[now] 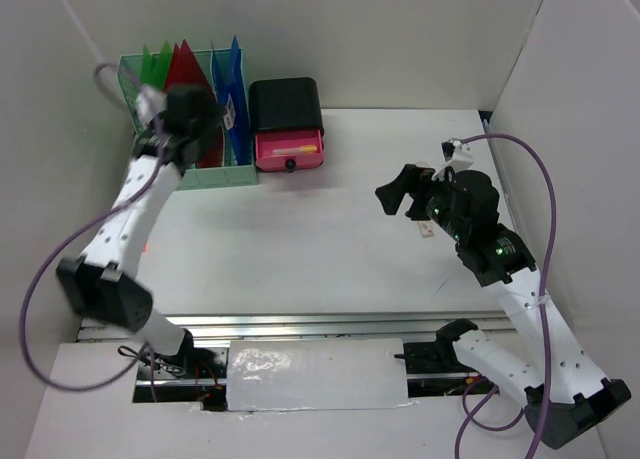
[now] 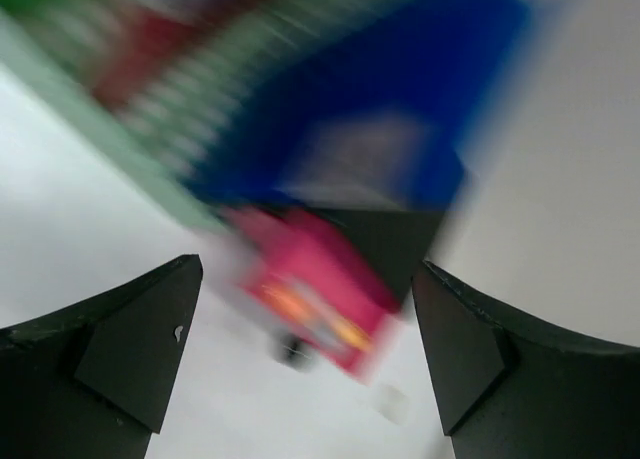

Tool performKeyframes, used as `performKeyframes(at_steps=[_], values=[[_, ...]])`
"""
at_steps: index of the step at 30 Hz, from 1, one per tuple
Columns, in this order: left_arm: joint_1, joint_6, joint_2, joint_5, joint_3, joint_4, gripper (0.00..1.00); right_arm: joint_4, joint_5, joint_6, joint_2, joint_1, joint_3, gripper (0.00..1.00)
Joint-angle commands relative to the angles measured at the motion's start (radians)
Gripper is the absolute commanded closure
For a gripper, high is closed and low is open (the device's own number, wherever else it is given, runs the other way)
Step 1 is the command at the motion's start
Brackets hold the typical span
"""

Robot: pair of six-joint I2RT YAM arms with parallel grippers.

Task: Organize the desk

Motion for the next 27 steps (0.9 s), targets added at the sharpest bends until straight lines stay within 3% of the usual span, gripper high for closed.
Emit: performKeyframes(at_steps=[1,3,6,9,12,19,21,27], values=[[0.251,0.202,-0.225,0.183,-0.519,-0.054,0.0,0.028,-0.18,-0.061,0.027,-0.012,0.05,0.0],[0.4,0.277,-0.294,0.176,-0.643,-0.061,0.01,0.037,-0.297,-0.084,0.043,-0.018,0.055,0.0],[0.54,0.354,-0.316,0.15,-0.72,-0.089,0.0,0.043,-0.352,-0.103,0.042,-0.024,0.061,0.0],[0.693,0.334,-0.256,0.208,-0.763,-0.104,0.0,0.044,-0.353,-0.108,0.016,-0.027,0.055,0.0],[0.764,0.272,-0.159,0.231,-0.745,-0.129,0.0,0.035,-0.354,-0.114,0.006,-0.026,0.056,0.0],[0.776,0.146,-0.02,0.243,-0.639,-0.13,0.0,0.054,-0.411,-0.101,-0.001,-0.026,0.042,0.0],[0.776,0.145,0.063,0.216,-0.532,-0.205,0.0,0.061,-0.417,-0.098,-0.001,-0.026,0.038,0.0],[0.776,0.427,0.154,0.113,-0.389,-0.172,0.01,0.086,-0.492,-0.098,0.009,-0.026,0.033,0.0]])
